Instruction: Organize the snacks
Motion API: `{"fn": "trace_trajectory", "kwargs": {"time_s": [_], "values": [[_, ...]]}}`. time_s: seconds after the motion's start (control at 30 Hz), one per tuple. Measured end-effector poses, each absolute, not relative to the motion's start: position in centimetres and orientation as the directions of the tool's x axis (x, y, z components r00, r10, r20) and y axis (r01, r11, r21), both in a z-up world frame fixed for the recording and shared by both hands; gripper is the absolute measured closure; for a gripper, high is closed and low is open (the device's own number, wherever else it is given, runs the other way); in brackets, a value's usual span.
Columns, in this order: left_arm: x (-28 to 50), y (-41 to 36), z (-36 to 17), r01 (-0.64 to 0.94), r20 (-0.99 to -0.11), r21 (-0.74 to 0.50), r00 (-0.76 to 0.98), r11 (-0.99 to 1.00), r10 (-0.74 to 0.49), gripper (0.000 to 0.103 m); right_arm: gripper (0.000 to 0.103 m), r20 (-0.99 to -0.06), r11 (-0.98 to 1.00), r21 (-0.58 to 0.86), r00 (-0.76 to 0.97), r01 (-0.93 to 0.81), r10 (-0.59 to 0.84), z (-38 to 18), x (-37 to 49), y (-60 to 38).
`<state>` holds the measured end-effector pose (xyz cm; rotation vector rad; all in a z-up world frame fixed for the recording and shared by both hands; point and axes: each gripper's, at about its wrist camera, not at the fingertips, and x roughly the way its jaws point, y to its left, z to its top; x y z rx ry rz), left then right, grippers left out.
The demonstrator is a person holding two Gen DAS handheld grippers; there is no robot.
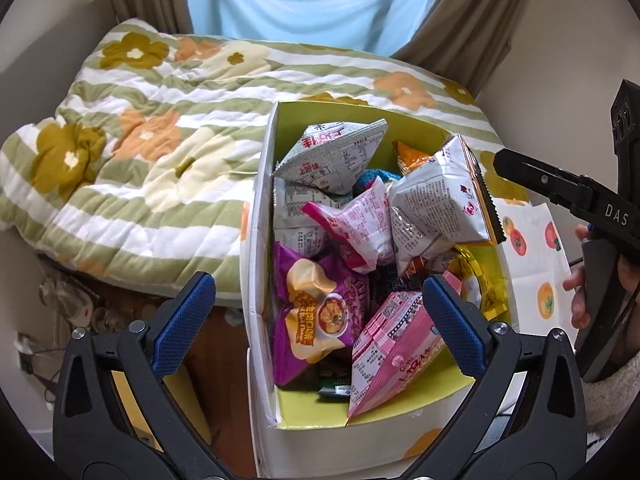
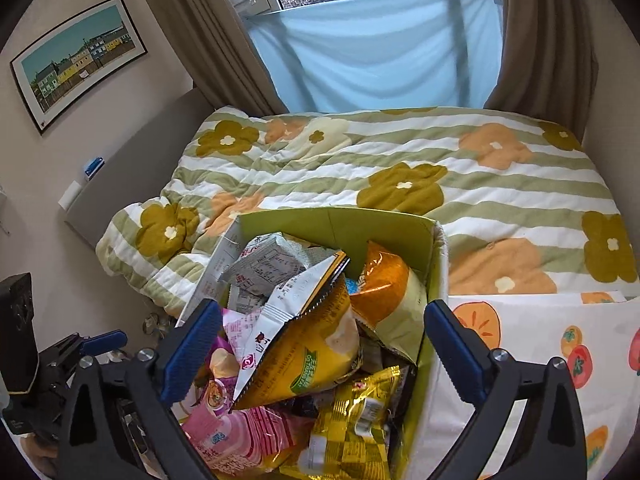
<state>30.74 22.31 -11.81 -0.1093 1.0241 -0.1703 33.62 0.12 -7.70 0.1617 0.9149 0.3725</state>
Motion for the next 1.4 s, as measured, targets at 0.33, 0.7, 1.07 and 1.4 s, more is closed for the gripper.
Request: {"fn": "trace_trajectory", "kwargs": {"time_s": [0.33,0.7,1.07,1.4], "values": [[29.1,21.4,-9.9,0.132,-0.812,-0.126,0.555,0.983,-0.178,0.001,0.002,-0.747,0.945,0.255,0.579,-0.205,0.327,-6.4,30.0,-0.9],[21.1,17.2,-3.2,0.111,-0.725,-0.080,0.676,0.991,-0.134,0.000,0.002,-0.660,0.948,0.246,0.681,-0.204,0.317,0.1,21.8,-4.7],[10.2,11.3,-0.6,0.081,-0.617,-0.058,0.781,0.995,-0.100,0.000,0.001,-0.578,0.983,0.106,0.795,-0.151,0.185,3.9,10.0,-9.7],[3.1,8.2,0.0,0.065,-0.536,-0.005,0.842,0.998,-0.057,0.000,0.001,-0.591,0.999,0.053,0.806,0.011,0.022,1.6,4.0,-12.4]]}}
